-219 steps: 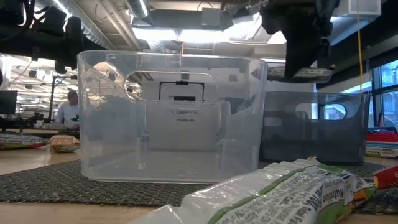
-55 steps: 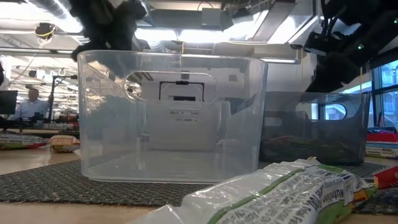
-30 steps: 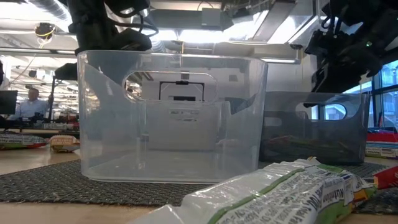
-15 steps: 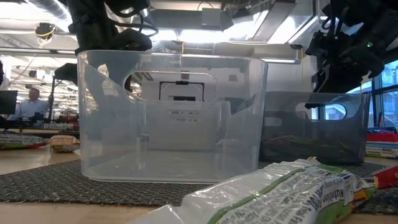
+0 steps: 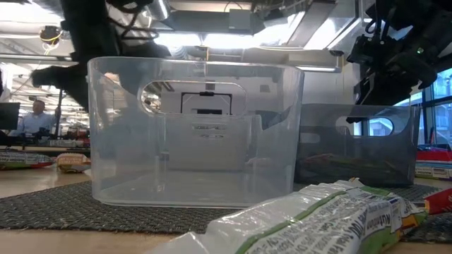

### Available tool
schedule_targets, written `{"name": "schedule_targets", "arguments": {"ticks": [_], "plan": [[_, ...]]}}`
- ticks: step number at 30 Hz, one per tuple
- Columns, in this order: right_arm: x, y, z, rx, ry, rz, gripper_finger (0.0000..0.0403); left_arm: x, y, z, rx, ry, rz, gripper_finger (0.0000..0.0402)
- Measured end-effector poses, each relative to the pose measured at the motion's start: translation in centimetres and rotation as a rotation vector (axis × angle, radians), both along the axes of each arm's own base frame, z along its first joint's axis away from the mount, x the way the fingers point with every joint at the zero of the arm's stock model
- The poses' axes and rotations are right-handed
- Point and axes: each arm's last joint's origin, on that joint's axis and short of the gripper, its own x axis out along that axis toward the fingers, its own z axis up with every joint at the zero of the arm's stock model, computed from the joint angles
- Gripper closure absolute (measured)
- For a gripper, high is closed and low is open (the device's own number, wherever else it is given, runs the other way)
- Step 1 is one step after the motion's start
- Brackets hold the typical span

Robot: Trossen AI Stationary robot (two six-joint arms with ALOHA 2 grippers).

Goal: Pick and place Granola Bars by type
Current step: Put the yellow granola bar into the gray bin

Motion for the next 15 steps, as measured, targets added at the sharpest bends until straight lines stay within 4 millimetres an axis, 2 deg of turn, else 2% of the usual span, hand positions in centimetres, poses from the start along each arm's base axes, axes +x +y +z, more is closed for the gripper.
{"name": "schedule_targets", "arguments": {"ticks": [6, 15], "plan": [[0.0, 0.0, 0.0, -0.002, 0.001, 0.001, 0.0205, -0.4, -1.3, -1.1, -0.051, 0.069, 0.094, 0.0155], [0.1, 0.0, -0.2, -0.004, 0.013, 0.002, 0.0205, 0.3, -2.1, -4.6, -0.120, 0.243, 0.142, 0.0155]]}}
